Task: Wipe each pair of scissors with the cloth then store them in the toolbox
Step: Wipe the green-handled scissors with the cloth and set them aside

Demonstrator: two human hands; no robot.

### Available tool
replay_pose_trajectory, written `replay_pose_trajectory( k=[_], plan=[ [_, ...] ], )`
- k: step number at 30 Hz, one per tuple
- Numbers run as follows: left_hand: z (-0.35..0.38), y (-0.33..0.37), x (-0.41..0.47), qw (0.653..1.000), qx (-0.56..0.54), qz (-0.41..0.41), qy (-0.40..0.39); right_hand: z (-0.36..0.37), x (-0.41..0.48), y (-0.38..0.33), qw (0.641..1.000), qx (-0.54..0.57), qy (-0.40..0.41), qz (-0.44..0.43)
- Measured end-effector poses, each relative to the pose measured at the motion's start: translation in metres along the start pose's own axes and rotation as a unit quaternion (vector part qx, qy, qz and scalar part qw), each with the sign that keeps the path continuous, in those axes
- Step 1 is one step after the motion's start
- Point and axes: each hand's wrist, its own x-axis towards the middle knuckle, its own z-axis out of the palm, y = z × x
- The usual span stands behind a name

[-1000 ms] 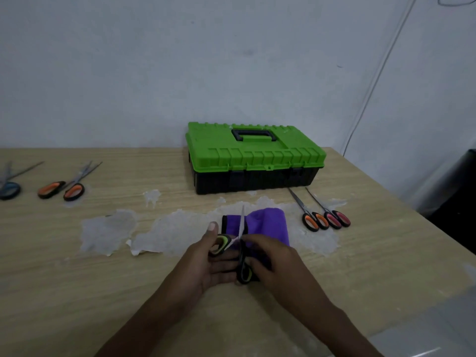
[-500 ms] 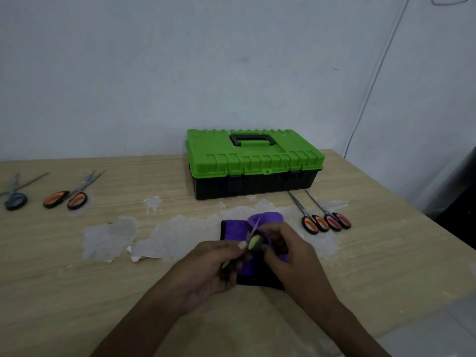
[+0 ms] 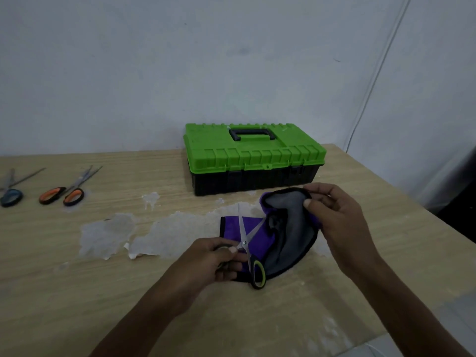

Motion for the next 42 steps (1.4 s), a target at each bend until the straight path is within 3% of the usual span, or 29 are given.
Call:
replay_pose_trajectory(
  k=[3, 7, 14, 17, 21, 24, 27, 31, 33, 36, 39, 42],
  plan=[
    [0.001, 0.001, 0.003, 0.997, -0.073, -0.032, -0.020, 0.010, -0.005, 0.002, 0.999, -0.019, -0.018, -0.020],
    [-0.002, -0.002, 0.005, 0.983, -0.152, -0.067, -0.079, 0.006, -0.001, 0.008, 1.000, 0.009, 0.017, 0.005],
    [-0.009, -0.009, 0.006, 0.978, -0.182, -0.030, -0.093, -0.006, 0.007, 0.025, 0.990, 0.076, 0.072, 0.095],
    [-0.008, -0.012, 0.005, 0.977, -0.184, -0.040, -0.101, -0.005, 0.006, 0.036, 0.981, 0.088, 0.017, 0.172],
    [-0.004, -0.015, 0.002, 0.974, -0.194, -0.055, -0.100, -0.004, 0.001, 0.038, 0.968, -0.002, -0.069, 0.241],
    [-0.003, -0.017, 0.002, 0.973, -0.199, -0.067, -0.098, -0.007, 0.004, 0.035, 0.977, 0.016, -0.012, 0.211],
    [-0.002, -0.018, 0.002, 0.974, -0.196, -0.073, -0.089, -0.005, 0.006, 0.021, 0.992, 0.029, 0.047, 0.117],
    [-0.002, -0.019, 0.002, 0.974, -0.199, -0.069, -0.082, 0.016, -0.009, 0.000, 0.997, -0.071, -0.019, 0.009],
    [0.000, -0.020, 0.002, 0.975, -0.199, -0.065, -0.075, 0.026, -0.021, 0.000, 0.972, -0.199, -0.119, -0.033],
    [0.002, -0.021, 0.002, 0.973, -0.213, -0.058, -0.071, 0.038, -0.044, 0.018, 0.894, -0.346, -0.283, -0.043],
    [0.002, -0.022, 0.004, 0.970, -0.224, -0.060, -0.070, 0.044, -0.055, 0.042, 0.803, -0.466, -0.342, -0.143],
    [0.004, -0.023, 0.006, 0.974, -0.212, -0.058, -0.057, 0.040, -0.041, 0.047, 0.758, -0.535, -0.343, -0.145]
  ],
)
